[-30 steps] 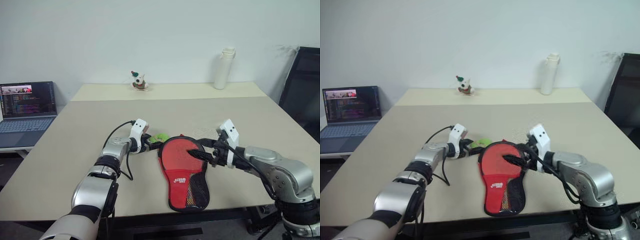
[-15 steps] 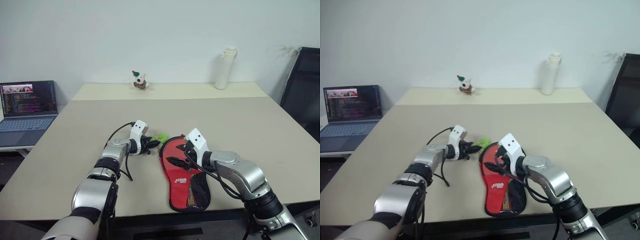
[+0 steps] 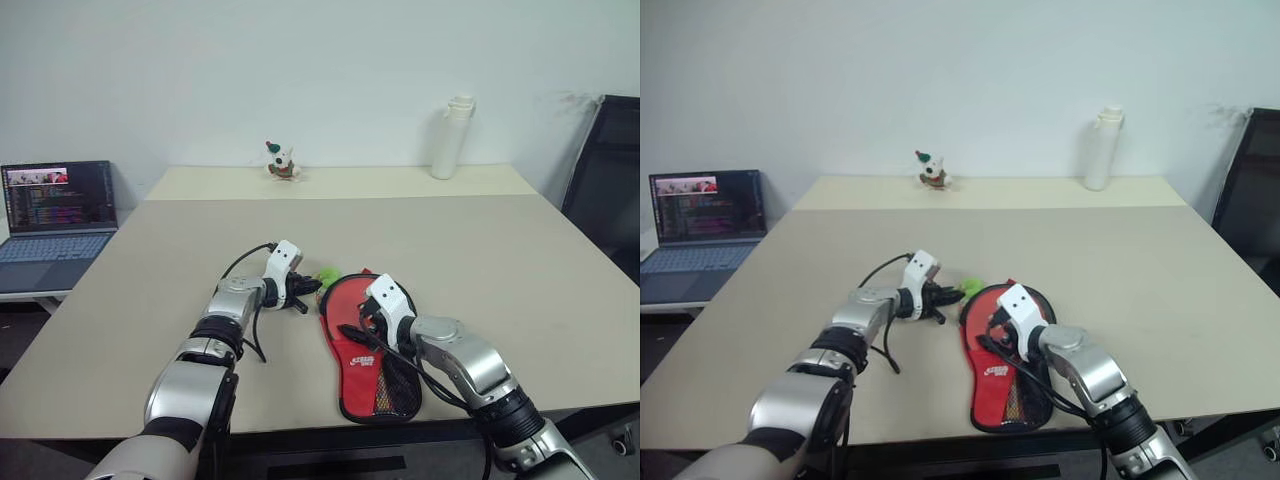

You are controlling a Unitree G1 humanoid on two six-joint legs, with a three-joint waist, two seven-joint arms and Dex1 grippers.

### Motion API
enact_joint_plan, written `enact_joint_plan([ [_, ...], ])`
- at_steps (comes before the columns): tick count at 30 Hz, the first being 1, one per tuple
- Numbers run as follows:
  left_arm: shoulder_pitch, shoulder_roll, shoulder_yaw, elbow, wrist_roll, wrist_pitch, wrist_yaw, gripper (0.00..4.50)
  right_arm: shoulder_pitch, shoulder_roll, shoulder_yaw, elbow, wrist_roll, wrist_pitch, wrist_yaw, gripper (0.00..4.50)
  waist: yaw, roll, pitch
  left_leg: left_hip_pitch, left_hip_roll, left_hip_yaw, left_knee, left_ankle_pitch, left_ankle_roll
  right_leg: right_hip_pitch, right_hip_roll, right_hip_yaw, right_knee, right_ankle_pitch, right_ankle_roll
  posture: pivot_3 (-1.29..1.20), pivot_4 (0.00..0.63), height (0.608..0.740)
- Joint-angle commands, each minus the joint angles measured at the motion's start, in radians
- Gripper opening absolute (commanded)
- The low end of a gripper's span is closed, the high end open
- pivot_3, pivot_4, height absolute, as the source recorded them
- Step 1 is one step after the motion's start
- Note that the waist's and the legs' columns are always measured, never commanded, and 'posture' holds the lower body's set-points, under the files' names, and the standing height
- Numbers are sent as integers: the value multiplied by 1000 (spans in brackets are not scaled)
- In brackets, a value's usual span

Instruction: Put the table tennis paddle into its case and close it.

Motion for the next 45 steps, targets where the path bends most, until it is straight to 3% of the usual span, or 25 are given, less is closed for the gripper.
enact_joint_plan([
  [1,-75,0,-26,23,54,-71,70,5,42,-4,1,23,-13,8,13,3629,1,-1,0,0,0,0,0,0,0,0,0,0,0,0,0,0,150,740],
  [11,-265,-83,-77,211,194,-214,347,5,105,17,30,34,-33,11,27,3629,2,-4,-3,1,0,0,0,0,0,2,0,0,0,-3,5,0,150,740],
  [24,-344,-272,-240,266,433,-382,549,5,298,23,84,-122,-53,107,3,3629,2,-5,-5,6,-1,0,0,0,0,9,1,-2,-3,-3,5,0,150,740],
  [35,-347,-439,-346,270,550,-505,575,5,409,48,123,-232,-43,169,-45,3629,5,-6,-12,9,-1,0,-1,-1,-1,14,0,-3,-7,-3,5,0,150,740],
  [45,-327,-474,-323,268,523,-541,483,5,384,65,119,-197,-46,151,-47,3629,3,-5,-13,9,-1,0,-2,-1,-1,14,1,-3,-7,-3,5,0,150,740],
])
